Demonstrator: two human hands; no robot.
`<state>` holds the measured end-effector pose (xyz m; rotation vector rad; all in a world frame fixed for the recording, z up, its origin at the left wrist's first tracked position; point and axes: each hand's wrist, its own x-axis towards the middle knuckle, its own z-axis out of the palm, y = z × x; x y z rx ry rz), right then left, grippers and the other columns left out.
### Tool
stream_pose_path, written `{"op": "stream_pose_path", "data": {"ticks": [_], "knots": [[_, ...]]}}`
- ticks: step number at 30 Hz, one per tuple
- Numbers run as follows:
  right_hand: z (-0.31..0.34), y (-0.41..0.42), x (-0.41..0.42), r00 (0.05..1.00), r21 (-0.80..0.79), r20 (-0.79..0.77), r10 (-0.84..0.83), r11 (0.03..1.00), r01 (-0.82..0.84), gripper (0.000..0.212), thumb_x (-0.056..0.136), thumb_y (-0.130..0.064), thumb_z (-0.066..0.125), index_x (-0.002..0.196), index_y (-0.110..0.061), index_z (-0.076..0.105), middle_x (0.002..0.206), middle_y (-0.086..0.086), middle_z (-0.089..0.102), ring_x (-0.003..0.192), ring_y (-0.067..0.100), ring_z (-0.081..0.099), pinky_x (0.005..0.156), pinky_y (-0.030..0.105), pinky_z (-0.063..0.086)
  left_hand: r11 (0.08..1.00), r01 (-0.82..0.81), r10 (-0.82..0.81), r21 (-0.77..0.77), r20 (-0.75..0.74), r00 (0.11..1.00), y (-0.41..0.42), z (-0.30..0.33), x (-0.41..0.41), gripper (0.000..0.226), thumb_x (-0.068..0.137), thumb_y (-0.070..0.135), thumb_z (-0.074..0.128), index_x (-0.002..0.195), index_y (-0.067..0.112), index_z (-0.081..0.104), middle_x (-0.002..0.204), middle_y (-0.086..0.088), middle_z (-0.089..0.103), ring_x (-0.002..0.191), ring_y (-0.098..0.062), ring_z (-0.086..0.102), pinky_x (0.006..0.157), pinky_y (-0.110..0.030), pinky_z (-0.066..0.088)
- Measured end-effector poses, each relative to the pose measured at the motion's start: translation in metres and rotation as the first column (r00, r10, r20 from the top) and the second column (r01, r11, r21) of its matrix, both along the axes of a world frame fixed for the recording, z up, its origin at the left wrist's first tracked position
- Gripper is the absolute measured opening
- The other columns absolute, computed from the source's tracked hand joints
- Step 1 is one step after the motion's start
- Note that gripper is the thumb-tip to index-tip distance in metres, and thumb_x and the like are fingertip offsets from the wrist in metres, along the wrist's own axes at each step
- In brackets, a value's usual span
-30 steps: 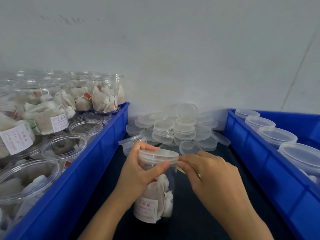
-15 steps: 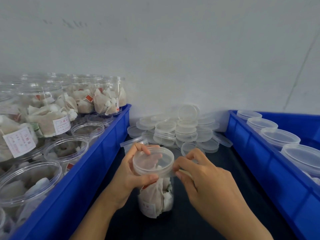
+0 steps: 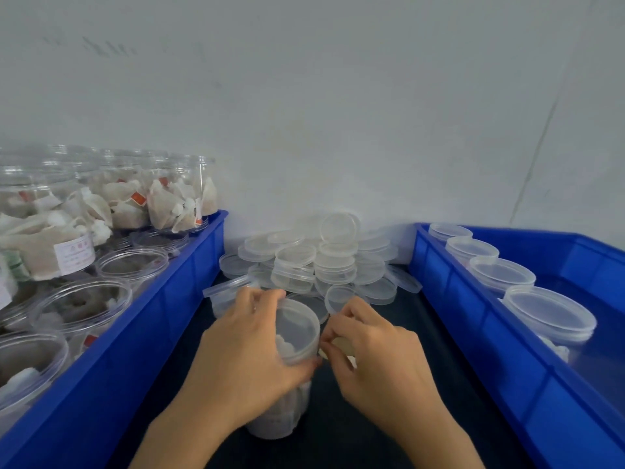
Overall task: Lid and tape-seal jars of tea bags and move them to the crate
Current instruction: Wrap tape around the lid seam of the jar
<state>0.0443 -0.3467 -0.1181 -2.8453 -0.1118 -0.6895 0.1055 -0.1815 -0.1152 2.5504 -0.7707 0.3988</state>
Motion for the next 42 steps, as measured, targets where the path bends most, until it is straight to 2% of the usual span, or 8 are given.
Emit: {"op": "stream_pose_path", "data": {"ticks": [5, 12, 17, 23, 27, 31, 37, 42], "knots": [[-0.001, -0.007, 0.001, 0.999, -0.013, 0.033, -0.037, 0.999, 0.037, 0.01, 0.092, -0.038, 0.054, 0.092, -0.03, 0.061, 0.106, -0.017, 0.047, 0.064, 0.012, 0.056, 0.056, 0.028, 0.048, 0.992, -0.112, 0.113, 0.066, -0.006, 0.994, -0.024, 0.003, -0.002, 0.079, 0.072, 0.08, 0.051, 0.129, 0.029, 0.031, 0.128, 0.006, 0.041, 0.112, -0.012, 0.047, 0.079, -0.026, 0.037], [0.0, -0.017, 0.001, 0.998, -0.032, 0.041, -0.053, 0.998, 0.054, 0.008, 0.091, -0.036, 0.058, 0.091, -0.029, 0.062, 0.1, -0.016, 0.051, 0.063, 0.011, 0.056, 0.055, 0.028, 0.049, 0.949, -0.246, 0.253, 0.199, -0.011, 0.967, -0.049, 0.009, -0.003, 0.082, 0.076, 0.079, 0.047, 0.127, 0.016, 0.032, 0.131, -0.008, 0.044, 0.122, -0.028, 0.044, 0.099, -0.044, 0.039], [0.003, -0.021, -0.001, 0.994, -0.032, 0.079, -0.074, 0.997, 0.077, 0.007, 0.09, -0.037, 0.061, 0.089, -0.03, 0.063, 0.095, -0.018, 0.05, 0.059, 0.009, 0.054, 0.052, 0.024, 0.049, 0.949, -0.256, 0.259, 0.183, 0.003, 0.966, -0.051, 0.007, -0.005, 0.081, 0.08, 0.079, 0.045, 0.129, 0.016, 0.031, 0.131, -0.006, 0.044, 0.12, -0.026, 0.046, 0.094, -0.04, 0.041], [0.0, -0.017, -0.002, 0.987, 0.017, 0.142, -0.072, 0.997, 0.071, 0.01, 0.081, -0.024, 0.073, 0.077, -0.025, 0.064, 0.084, -0.014, 0.056, 0.051, 0.01, 0.053, 0.042, 0.029, 0.047, 0.966, -0.208, 0.209, 0.155, 0.009, 0.978, -0.05, 0.008, -0.009, 0.07, 0.083, 0.073, 0.044, 0.124, 0.018, 0.033, 0.124, -0.001, 0.042, 0.112, -0.022, 0.045, 0.076, -0.03, 0.035], [-0.005, -0.016, 0.002, 0.986, 0.014, 0.14, -0.092, 0.996, 0.091, 0.008, 0.082, -0.023, 0.069, 0.078, -0.025, 0.063, 0.083, -0.014, 0.055, 0.051, 0.01, 0.052, 0.042, 0.026, 0.043, 0.954, -0.241, 0.247, 0.18, -0.011, 0.969, -0.056, 0.009, -0.01, 0.071, 0.085, 0.07, 0.043, 0.129, 0.015, 0.032, 0.128, -0.004, 0.042, 0.116, -0.026, 0.043, 0.084, -0.036, 0.039], [-0.008, -0.009, 0.004, 0.972, 0.045, 0.183, -0.148, 0.989, 0.142, 0.016, 0.076, -0.013, 0.072, 0.071, -0.021, 0.059, 0.071, -0.011, 0.055, 0.041, 0.009, 0.043, 0.039, 0.014, 0.017, 0.938, -0.277, 0.289, 0.207, -0.03, 0.957, -0.061, 0.01, -0.011, 0.073, 0.086, 0.069, 0.04, 0.131, 0.012, 0.032, 0.129, -0.006, 0.041, 0.117, -0.029, 0.041, 0.091, -0.04, 0.039], [-0.009, 0.001, 0.007, 0.96, 0.147, 0.189, -0.206, 0.973, 0.179, 0.021, 0.074, -0.007, 0.069, 0.066, -0.021, 0.054, 0.063, -0.01, 0.052, 0.04, 0.01, 0.044, 0.037, 0.017, 0.022, 0.937, -0.283, 0.294, 0.205, -0.027, 0.955, -0.061, 0.009, -0.012, 0.073, 0.086, 0.071, 0.04, 0.13, 0.012, 0.032, 0.129, -0.007, 0.043, 0.117, -0.029, 0.042, 0.095, -0.04, 0.038], [-0.012, -0.001, 0.018, 0.966, 0.142, 0.122, -0.23, 0.967, 0.212, 0.016, 0.09, -0.018, 0.055, 0.076, -0.025, 0.049, 0.073, -0.009, 0.05, 0.054, 0.014, 0.05, 0.043, 0.019, 0.021, 0.936, -0.274, 0.288, 0.22, -0.032, 0.957, -0.061, 0.01, -0.011, 0.069, 0.088, 0.066, 0.04, 0.13, 0.011, 0.033, 0.13, -0.007, 0.043, 0.117, -0.029, 0.042, 0.097, -0.04, 0.037]]}}
